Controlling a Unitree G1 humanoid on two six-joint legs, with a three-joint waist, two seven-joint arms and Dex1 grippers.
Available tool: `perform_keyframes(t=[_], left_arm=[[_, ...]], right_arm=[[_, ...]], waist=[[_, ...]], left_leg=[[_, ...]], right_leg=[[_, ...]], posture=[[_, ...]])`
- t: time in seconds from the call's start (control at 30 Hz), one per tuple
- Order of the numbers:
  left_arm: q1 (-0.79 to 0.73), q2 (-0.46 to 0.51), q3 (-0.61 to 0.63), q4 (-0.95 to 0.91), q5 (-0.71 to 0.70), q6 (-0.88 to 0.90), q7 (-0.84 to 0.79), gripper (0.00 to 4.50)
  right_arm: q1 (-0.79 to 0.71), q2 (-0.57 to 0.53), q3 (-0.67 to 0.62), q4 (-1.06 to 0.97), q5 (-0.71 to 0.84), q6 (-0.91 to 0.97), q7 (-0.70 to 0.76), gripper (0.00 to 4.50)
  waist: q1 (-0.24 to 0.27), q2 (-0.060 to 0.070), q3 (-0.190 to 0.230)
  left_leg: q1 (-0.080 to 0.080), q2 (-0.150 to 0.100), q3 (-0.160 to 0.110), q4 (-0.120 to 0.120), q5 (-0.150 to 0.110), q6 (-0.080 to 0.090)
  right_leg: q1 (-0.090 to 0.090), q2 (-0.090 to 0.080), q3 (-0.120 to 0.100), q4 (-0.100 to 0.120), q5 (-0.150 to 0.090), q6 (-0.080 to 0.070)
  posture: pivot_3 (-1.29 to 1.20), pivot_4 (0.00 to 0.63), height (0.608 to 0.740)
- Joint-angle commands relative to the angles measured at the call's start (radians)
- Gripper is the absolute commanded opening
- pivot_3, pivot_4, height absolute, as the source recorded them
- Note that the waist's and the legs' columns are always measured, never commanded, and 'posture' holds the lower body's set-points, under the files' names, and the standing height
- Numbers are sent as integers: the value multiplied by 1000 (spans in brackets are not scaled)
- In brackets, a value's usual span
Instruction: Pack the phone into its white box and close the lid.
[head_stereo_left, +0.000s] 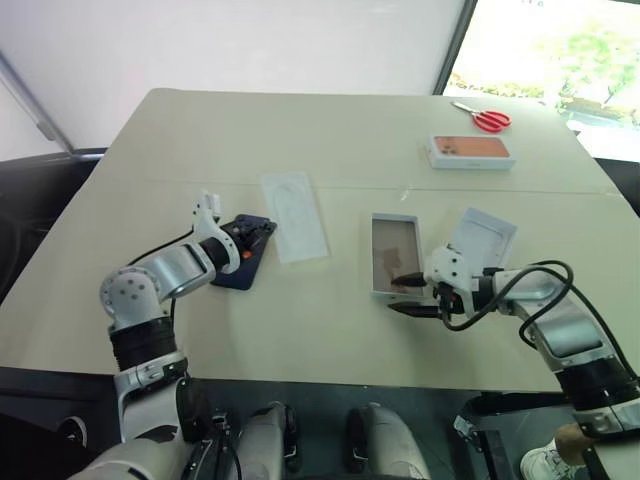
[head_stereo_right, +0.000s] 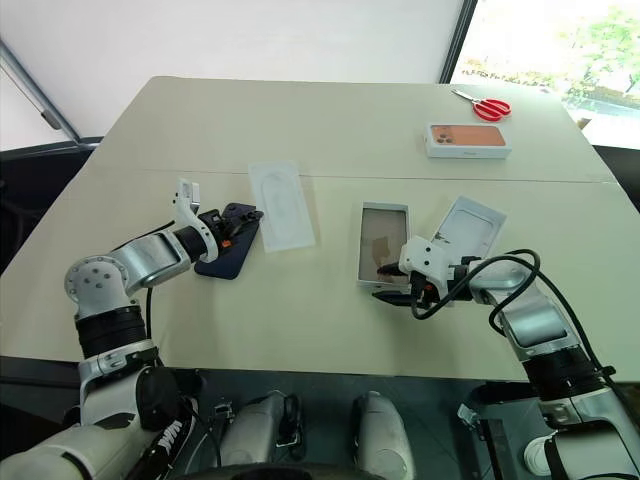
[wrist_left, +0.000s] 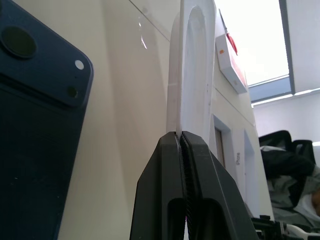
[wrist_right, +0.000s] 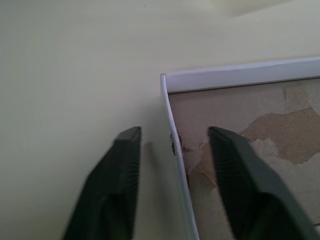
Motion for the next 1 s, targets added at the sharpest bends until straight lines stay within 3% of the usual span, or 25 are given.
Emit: perform_keyframes(t=[0.03,0.2,0.33,0.67,0.77,0.9,1.0], left_arm=[[-3,8,-20,-40,-2,-22,-17,0],[-5,2,-18,-37,-15,-35,-13,0],[-35,-6,-16,-55,-26,-89,-32,0],[-52,-5,-41,-15,-102,-32,-10,0],[-44,-21,-38,-10,-111,-45,1,0],[-40,-26,-58,-15,-99,-42,-8,0],[-35,-21,-79,-11,-91,-31,-23,0]], right_arm=[[-18,-10,-11,5,-11,-31,7,162],[-23,16,-6,0,-13,-31,-3,24],[-58,96,47,-17,-58,-70,-51,24],[-161,252,122,28,-66,-55,-78,24],[-170,263,123,44,-77,-72,-80,916],[-160,226,80,15,-56,-56,-71,2856],[-145,188,23,-45,21,5,-42,2856]], waist=[[0,0,0],[-1,0,0],[-4,-1,0],[-3,-1,0],[-2,-1,0],[-3,-1,0],[-3,-1,0]], left_leg=[[0,0,0,0,0,0],[0,0,0,0,0,0],[0,0,0,0,0,0],[0,0,0,0,0,-1],[0,0,-1,0,1,-1],[0,0,-1,0,0,-1],[0,0,-1,-1,0,-1]], right_leg=[[0,0,0,0,0,0],[0,0,0,0,0,0],[0,0,0,0,0,0],[0,0,0,0,0,0],[0,0,-1,0,0,0],[0,0,-1,0,0,0],[0,0,-1,0,0,0]], posture=[[0,150,738],[0,150,738],[0,150,738],[0,150,738],[0,150,738],[0,150,738],[0,150,738]])
